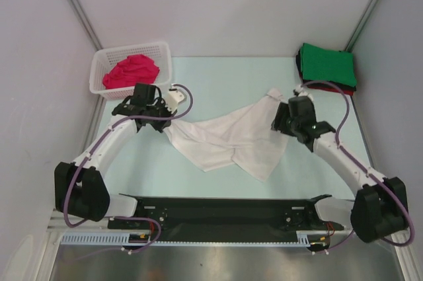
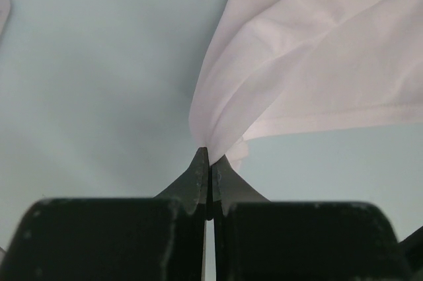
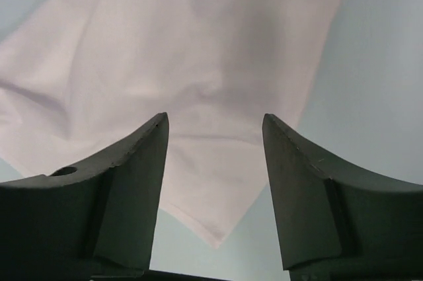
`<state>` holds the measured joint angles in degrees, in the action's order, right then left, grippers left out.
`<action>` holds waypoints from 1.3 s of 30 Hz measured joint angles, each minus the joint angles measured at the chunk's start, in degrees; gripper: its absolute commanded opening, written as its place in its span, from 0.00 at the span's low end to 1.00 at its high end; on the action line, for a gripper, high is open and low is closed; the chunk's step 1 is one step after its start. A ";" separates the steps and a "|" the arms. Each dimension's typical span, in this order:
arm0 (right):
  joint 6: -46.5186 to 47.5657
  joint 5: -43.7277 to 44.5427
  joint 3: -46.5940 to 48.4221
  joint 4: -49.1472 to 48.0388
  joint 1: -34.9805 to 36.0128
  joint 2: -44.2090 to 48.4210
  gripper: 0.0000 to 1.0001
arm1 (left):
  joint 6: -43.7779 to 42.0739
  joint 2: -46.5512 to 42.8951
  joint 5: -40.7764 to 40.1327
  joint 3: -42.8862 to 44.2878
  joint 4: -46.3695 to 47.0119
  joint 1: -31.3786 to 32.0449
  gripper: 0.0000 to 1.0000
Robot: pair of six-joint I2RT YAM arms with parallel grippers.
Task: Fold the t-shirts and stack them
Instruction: Flatten the tshirt out
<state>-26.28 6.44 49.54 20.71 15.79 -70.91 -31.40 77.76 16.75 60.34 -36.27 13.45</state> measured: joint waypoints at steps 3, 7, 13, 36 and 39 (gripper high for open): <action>-4.76 4.55 -7.48 2.97 8.87 5.46 0.64 | 0.17 -1.70 0.00 -0.68 0.00 0.02 0.00; -11.30 8.63 -13.90 7.45 14.08 8.72 0.64 | 1.03 -3.54 0.17 -0.68 0.26 0.04 0.00; -19.91 10.75 -18.88 8.74 19.34 8.72 0.62 | 1.55 -4.13 0.44 -1.22 0.39 0.04 0.00; -20.85 20.13 2.82 18.49 23.74 26.95 0.00 | 0.90 -16.15 -4.55 4.87 -7.34 0.04 0.00; -17.70 23.28 13.31 21.24 23.74 33.16 0.00 | 0.61 -20.13 -5.95 8.70 -9.90 0.04 0.00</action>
<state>-43.99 29.71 62.85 41.95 39.53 -37.76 -30.79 57.63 10.81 69.04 -46.17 13.50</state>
